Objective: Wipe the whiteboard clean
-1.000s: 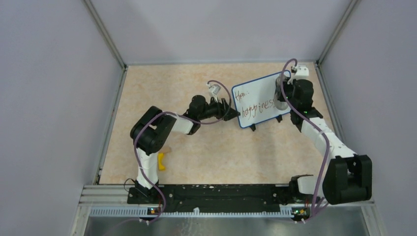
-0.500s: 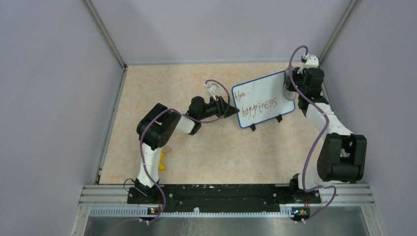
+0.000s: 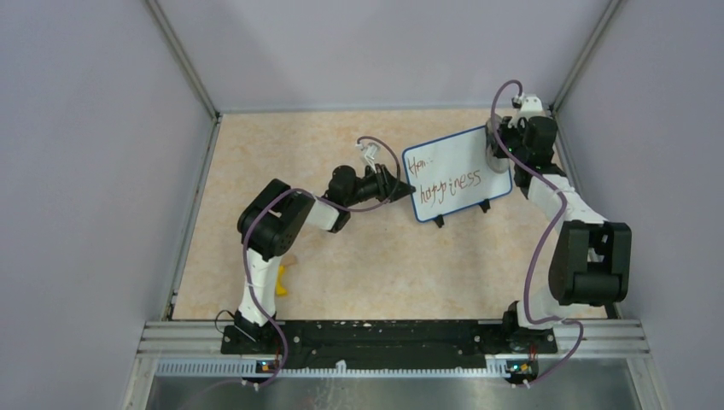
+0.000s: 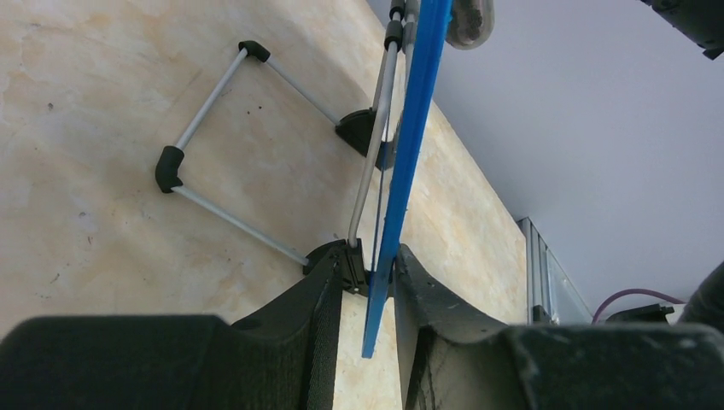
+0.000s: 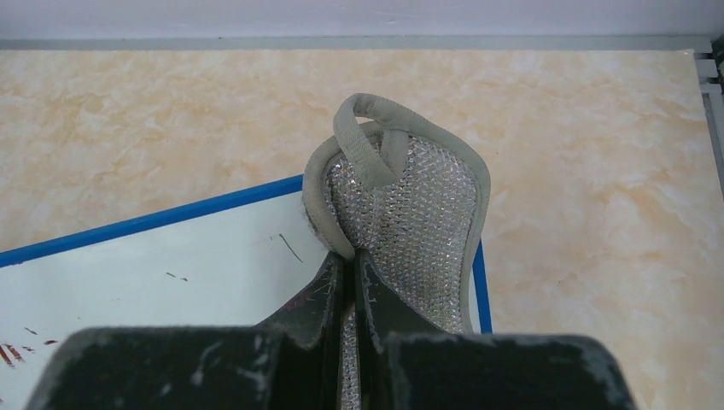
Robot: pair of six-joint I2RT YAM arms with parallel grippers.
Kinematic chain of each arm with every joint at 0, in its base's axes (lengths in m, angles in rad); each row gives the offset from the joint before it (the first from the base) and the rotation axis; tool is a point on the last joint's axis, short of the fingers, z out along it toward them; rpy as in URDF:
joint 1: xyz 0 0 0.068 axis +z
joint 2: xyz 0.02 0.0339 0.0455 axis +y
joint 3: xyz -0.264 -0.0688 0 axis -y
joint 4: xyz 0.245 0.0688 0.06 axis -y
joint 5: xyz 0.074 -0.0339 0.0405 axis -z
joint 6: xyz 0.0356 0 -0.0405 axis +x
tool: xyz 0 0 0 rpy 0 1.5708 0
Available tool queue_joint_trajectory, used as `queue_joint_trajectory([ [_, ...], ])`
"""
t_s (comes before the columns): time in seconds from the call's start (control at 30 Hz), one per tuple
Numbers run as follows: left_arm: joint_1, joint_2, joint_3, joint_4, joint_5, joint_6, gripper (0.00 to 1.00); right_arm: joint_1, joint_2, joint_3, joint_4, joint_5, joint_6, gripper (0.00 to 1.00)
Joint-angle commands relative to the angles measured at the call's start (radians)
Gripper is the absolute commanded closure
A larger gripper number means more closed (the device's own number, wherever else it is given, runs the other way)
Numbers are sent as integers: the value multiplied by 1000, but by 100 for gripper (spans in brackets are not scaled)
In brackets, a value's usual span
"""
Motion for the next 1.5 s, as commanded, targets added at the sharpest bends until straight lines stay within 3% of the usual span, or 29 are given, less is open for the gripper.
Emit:
queue_joint_trajectory([
  [0.0, 0, 24, 43, 33, -1, 14, 69, 1, 10, 54, 58, -31, -27, 100],
  [0.13, -1, 35, 56, 21, -1, 16, 79, 1, 17, 34, 78, -64, -46, 100],
  [0.3, 0, 35, 67, -29, -9, 50, 100, 2, 31, 3, 110, -134, -63, 100],
  [0.53, -1, 1, 62, -133, -28, 153, 100, 48, 50, -33, 125, -160, -63, 100],
  [1.1, -4, -58, 65, -240, -64, 250, 100, 447, 115, -100, 141, -138, -98, 100],
  [1.47, -7, -58, 60, -252, -62, 262, 100, 474, 125, -75, 229, -272, 7, 100],
])
